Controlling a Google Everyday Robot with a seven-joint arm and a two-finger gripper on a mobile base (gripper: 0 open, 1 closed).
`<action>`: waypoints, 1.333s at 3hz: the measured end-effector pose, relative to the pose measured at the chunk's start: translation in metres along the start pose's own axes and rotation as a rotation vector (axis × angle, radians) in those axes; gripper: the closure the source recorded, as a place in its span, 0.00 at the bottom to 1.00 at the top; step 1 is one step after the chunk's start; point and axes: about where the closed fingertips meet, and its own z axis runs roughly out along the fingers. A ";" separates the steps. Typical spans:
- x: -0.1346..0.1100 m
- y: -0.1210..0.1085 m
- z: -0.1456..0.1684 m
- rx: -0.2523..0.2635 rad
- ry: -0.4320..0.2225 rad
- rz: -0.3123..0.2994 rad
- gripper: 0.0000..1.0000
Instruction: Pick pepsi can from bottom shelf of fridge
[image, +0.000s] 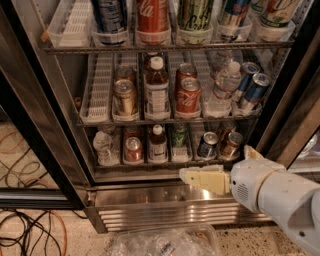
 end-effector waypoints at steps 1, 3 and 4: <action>0.008 -0.029 0.005 0.117 -0.087 0.109 0.00; 0.014 -0.041 0.002 0.181 -0.110 0.150 0.00; 0.013 -0.031 0.001 0.177 -0.091 0.119 0.00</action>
Offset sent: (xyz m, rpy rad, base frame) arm 0.0102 -0.0205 -0.0103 0.0562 -0.0446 -0.1386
